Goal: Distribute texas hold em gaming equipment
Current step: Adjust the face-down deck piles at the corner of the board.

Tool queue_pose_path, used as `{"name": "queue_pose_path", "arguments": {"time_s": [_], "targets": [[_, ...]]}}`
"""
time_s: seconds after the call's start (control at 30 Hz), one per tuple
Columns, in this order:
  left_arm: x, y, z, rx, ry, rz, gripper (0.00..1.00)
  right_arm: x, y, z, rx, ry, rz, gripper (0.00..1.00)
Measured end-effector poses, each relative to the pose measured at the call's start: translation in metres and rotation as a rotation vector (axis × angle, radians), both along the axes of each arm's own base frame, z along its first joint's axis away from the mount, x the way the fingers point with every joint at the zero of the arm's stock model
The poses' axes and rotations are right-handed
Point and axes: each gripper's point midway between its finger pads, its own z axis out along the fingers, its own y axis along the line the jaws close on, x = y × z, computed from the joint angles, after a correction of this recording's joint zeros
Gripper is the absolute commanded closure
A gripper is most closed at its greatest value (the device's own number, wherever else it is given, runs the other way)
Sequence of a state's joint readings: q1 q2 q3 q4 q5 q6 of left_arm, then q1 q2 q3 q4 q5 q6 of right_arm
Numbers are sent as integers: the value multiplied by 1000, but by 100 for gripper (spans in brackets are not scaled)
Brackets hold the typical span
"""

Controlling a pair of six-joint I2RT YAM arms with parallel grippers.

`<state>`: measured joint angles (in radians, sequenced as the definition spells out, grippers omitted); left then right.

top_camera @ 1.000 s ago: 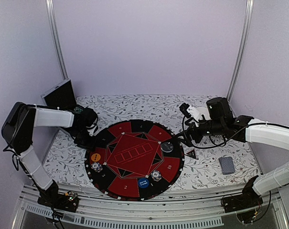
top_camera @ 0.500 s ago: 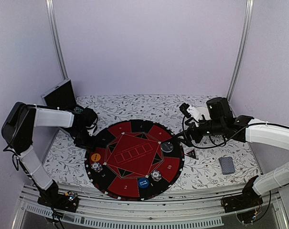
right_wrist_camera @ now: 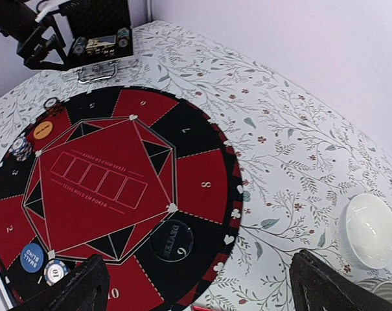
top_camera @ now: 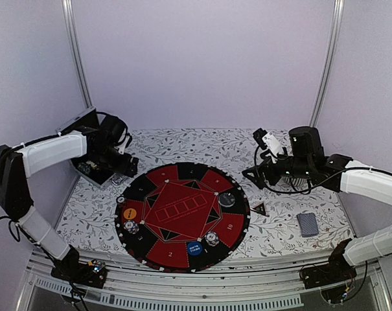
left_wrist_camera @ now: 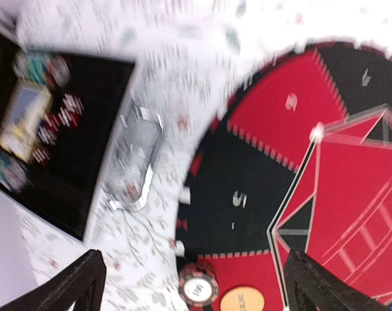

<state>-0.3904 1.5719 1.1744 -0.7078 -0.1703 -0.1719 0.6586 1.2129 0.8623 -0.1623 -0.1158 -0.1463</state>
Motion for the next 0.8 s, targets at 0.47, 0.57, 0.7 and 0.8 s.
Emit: {"name": "queue_pose_path", "arguments": {"time_s": [0.47, 0.57, 0.7, 0.8], "targets": [[29, 20, 163, -54, -724, 45, 2, 49, -56, 79, 189, -78, -334, 1], [19, 29, 161, -48, -783, 63, 2, 51, -56, 93, 225, -82, -349, 1], [15, 36, 156, -31, -814, 81, 2, 53, -58, 113, 271, -91, -372, 1], [14, 38, 155, -22, -819, 86, 2, 54, -59, 127, 309, -93, -387, 1]]}}
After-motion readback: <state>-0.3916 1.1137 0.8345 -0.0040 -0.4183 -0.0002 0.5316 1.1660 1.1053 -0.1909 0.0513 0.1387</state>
